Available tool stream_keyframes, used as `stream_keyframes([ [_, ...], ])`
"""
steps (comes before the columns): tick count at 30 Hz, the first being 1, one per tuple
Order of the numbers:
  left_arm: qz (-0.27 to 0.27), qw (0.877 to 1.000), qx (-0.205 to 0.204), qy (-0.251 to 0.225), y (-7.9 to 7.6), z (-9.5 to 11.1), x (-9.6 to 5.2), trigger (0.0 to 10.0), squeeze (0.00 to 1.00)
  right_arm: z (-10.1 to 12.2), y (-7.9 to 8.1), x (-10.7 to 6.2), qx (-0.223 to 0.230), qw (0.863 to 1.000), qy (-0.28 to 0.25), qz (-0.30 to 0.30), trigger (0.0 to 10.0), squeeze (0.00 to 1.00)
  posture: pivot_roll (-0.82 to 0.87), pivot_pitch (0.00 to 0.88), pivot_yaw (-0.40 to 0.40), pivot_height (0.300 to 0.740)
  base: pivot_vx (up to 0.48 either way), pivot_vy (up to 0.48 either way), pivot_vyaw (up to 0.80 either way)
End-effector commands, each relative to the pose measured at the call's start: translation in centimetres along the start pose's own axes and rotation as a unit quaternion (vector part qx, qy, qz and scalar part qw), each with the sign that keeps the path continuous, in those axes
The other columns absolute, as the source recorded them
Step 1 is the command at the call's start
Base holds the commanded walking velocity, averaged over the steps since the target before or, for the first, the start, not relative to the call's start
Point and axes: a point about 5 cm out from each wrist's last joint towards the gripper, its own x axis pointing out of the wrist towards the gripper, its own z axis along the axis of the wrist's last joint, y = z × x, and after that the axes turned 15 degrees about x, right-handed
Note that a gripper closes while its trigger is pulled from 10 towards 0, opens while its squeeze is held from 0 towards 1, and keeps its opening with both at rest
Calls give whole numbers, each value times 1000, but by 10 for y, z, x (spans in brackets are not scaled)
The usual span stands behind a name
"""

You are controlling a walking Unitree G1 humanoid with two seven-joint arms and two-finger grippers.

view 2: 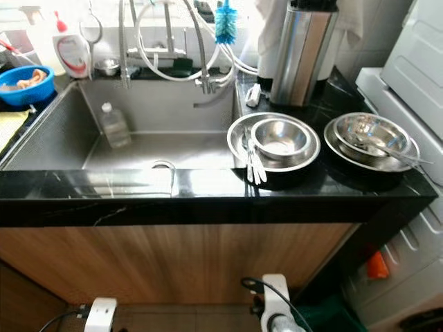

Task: Kitchen organization

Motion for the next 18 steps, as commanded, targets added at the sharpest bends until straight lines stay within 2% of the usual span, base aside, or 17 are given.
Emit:
stream_keyframes([
  [1,0,1000,6,9,1,-3,-1,10000,0,-1,0,0,6,1000,0,-2,10000,0,-8,0,28,740,0,480,0],
  [10,3,1000,9,11,3,-5,-1,10000,0,-1,1,0,10,1000,-1,-1,10000,0,-3,0,31,740,0,327,0],
  [18,1,1000,16,3,1,-3,-1,10000,0,-1,2,0,10,1000,-2,-2,10000,0,-9,0,36,740,0,0,0],
])
